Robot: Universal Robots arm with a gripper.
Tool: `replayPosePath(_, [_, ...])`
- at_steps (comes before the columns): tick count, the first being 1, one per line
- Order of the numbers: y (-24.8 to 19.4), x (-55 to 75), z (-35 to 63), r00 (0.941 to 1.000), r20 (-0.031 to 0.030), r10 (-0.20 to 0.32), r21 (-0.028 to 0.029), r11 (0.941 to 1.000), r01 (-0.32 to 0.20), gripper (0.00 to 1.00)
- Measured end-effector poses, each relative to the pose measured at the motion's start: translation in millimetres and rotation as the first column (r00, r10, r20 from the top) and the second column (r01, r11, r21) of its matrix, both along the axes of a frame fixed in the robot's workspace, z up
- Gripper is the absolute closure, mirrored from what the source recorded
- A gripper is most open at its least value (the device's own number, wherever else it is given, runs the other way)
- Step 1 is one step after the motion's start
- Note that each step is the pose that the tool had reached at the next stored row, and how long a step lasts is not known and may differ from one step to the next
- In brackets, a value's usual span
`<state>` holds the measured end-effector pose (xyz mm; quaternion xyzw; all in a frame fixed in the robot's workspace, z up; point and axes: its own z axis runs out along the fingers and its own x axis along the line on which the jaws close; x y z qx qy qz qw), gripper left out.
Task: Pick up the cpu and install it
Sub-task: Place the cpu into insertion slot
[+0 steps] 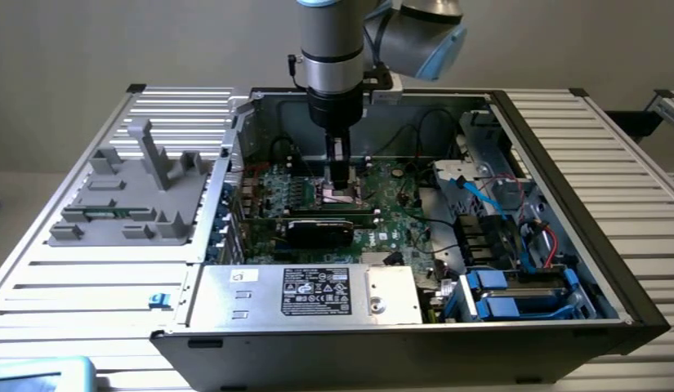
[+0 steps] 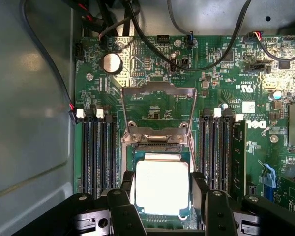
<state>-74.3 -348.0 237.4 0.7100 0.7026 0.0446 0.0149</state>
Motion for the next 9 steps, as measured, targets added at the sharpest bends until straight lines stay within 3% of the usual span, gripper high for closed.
replayPosePath(9, [0.2,0.0,-8.5,1.0,-0.0006,0.0,-0.0001,1.0,0.0,0.46])
